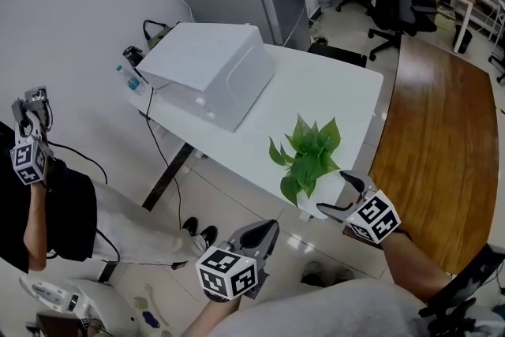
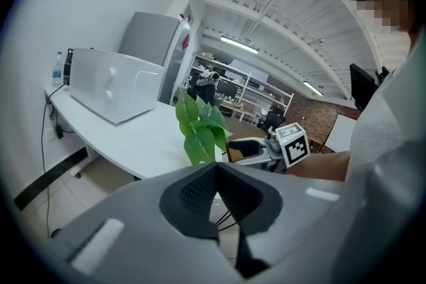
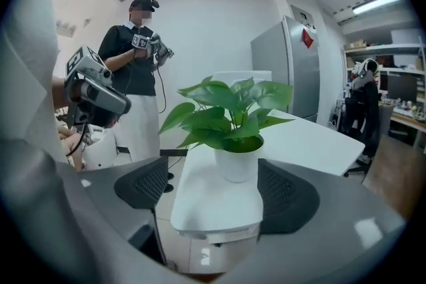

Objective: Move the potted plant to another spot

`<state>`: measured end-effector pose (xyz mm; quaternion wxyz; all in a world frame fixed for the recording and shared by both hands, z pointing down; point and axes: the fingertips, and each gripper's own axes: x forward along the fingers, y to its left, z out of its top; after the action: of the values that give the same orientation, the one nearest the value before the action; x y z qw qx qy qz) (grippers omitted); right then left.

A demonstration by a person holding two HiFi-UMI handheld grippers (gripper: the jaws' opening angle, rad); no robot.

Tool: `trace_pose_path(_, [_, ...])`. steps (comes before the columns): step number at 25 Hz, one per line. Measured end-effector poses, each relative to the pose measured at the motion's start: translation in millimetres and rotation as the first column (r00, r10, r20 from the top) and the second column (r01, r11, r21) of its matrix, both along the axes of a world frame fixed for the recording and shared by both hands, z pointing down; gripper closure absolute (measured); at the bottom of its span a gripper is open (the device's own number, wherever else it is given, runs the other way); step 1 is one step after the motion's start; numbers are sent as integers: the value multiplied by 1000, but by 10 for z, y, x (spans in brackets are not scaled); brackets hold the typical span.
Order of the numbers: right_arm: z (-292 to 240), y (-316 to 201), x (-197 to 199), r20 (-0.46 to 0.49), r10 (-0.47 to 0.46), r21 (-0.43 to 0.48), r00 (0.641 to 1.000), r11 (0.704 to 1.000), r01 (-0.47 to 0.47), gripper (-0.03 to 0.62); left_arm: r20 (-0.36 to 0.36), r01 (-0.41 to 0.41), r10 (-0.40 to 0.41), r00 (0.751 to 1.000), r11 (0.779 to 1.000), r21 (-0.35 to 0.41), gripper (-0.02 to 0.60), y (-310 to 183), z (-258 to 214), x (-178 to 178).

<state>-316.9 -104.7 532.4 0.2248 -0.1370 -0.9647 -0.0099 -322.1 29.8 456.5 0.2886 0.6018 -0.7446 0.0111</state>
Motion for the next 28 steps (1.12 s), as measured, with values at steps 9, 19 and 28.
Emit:
trace_pose_path(9, [436, -219, -634, 30, 37, 71, 999, 997, -39, 103, 2, 57, -57, 998, 997, -50, 588, 254, 117, -202])
trace_pose_path(19, [506, -181, -927, 54, 18, 49, 998, 999, -20, 74, -3, 72, -72, 997, 995, -71, 588, 280, 198, -336])
trace_pose_path(28, [554, -217, -992, 39, 19, 76, 999, 997, -22, 131, -2, 67, -67, 998, 995, -78, 588, 242, 209, -376])
